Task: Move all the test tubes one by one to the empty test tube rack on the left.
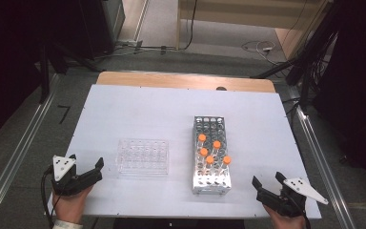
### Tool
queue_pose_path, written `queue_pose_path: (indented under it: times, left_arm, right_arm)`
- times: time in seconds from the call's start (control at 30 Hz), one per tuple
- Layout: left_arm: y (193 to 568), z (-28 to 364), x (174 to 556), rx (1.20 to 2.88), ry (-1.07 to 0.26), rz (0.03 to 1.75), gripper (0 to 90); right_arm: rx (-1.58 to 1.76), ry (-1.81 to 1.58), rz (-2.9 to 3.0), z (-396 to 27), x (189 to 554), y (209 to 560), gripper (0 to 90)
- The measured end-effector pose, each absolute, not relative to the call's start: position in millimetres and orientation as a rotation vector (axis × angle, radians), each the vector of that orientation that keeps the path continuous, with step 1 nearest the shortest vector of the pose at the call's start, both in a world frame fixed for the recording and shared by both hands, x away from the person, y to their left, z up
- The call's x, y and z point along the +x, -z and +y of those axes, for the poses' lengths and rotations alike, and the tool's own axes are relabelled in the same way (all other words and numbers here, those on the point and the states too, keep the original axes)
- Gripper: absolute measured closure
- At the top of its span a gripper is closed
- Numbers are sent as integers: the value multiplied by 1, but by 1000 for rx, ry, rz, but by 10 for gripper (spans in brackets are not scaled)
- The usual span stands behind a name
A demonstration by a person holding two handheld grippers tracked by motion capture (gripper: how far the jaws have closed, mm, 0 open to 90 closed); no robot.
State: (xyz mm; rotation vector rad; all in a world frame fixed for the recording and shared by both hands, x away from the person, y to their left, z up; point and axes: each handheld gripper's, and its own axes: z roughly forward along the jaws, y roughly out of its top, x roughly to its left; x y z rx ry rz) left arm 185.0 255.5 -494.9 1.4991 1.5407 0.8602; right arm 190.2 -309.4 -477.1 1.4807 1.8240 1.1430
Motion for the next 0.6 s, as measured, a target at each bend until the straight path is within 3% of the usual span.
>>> queue_pose_path:
  times: [0.6]
  left_arm:
    - [496, 252, 185, 1514, -853, 1535, 86]
  right_arm:
    - [1382, -1250, 1861, -286, 192, 467, 164]
